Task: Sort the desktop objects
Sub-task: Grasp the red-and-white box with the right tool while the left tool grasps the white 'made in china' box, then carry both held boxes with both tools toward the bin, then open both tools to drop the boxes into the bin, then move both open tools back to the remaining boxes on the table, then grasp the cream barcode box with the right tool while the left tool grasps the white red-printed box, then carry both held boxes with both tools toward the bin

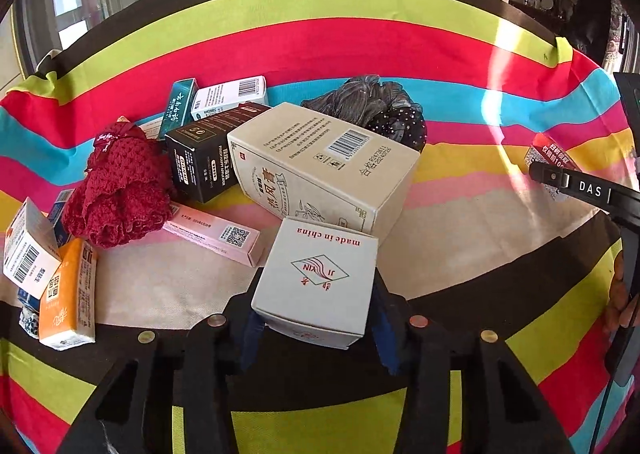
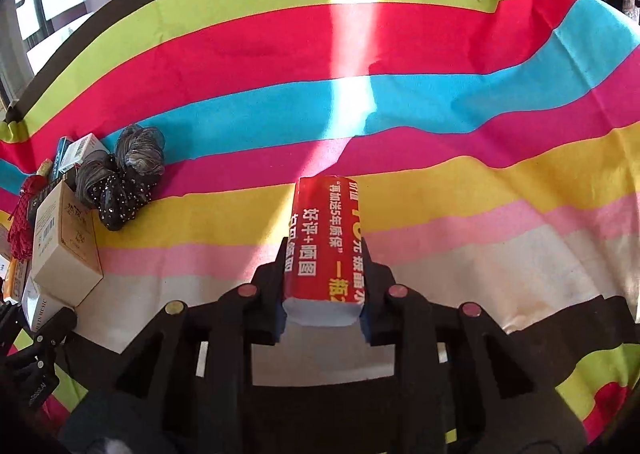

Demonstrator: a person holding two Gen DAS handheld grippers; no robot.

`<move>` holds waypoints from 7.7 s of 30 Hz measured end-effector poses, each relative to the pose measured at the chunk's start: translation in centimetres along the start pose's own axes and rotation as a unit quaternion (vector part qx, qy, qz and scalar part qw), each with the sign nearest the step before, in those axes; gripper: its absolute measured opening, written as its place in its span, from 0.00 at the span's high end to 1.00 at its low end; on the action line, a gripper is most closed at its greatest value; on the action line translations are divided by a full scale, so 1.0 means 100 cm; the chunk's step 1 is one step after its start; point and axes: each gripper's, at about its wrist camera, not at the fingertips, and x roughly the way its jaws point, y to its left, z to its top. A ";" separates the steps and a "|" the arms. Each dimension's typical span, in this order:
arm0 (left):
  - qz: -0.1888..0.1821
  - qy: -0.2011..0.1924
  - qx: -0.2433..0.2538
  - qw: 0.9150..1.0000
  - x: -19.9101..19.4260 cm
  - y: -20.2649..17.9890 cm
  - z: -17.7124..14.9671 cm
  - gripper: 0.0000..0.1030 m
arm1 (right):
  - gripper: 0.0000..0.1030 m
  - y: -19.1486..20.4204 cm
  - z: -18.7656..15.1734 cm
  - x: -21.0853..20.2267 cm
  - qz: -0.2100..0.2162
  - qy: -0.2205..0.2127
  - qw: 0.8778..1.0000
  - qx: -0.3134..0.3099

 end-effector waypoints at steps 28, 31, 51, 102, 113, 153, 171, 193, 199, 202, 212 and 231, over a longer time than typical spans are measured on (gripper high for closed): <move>0.060 -0.010 -0.051 0.997 -0.067 0.046 -0.063 0.55 | 0.70 0.086 -0.076 -0.088 0.118 -0.003 0.987 -0.106; 0.057 -0.012 -0.068 0.996 -0.075 0.055 -0.073 0.54 | 0.70 0.098 -0.091 -0.097 0.132 -0.004 0.985 -0.113; 0.081 -0.039 -0.148 0.985 -0.144 0.127 -0.157 0.54 | 0.70 0.199 -0.172 -0.156 0.215 0.007 0.957 -0.195; 0.299 0.039 -0.416 0.858 -0.296 0.378 -0.477 0.53 | 0.63 0.512 -0.478 -0.261 0.414 0.098 0.648 -0.631; 0.313 0.013 -0.386 0.868 -0.298 0.351 -0.434 0.16 | 0.29 0.470 -0.400 -0.262 0.422 0.037 0.714 -0.557; 0.162 -0.016 -0.275 0.948 -0.014 0.204 0.021 0.17 | 0.15 0.189 -0.058 -0.034 0.173 0.006 0.961 -0.218; 0.071 -0.043 -0.205 0.975 -0.077 0.198 -0.054 0.60 | 0.47 0.220 -0.030 0.000 0.146 -0.002 0.955 -0.256; 0.072 -0.027 -0.174 0.982 -0.110 0.164 -0.107 0.60 | 0.47 0.192 -0.081 -0.074 0.159 -0.002 0.960 -0.230; 0.070 -0.022 -0.176 0.982 -0.115 0.162 -0.119 0.59 | 0.47 0.189 -0.096 -0.103 0.164 -0.021 0.959 -0.232; 0.072 -0.020 -0.177 0.981 -0.117 0.160 -0.127 0.59 | 0.47 0.188 -0.106 -0.113 0.174 -0.021 0.958 -0.227; 0.085 -0.020 -0.193 0.977 -0.132 0.170 -0.160 0.59 | 0.47 0.196 -0.150 -0.141 0.214 -0.011 0.953 -0.216; 0.092 -0.031 -0.202 0.975 -0.177 0.188 -0.208 0.59 | 0.47 0.240 -0.208 -0.182 0.264 0.009 0.931 -0.252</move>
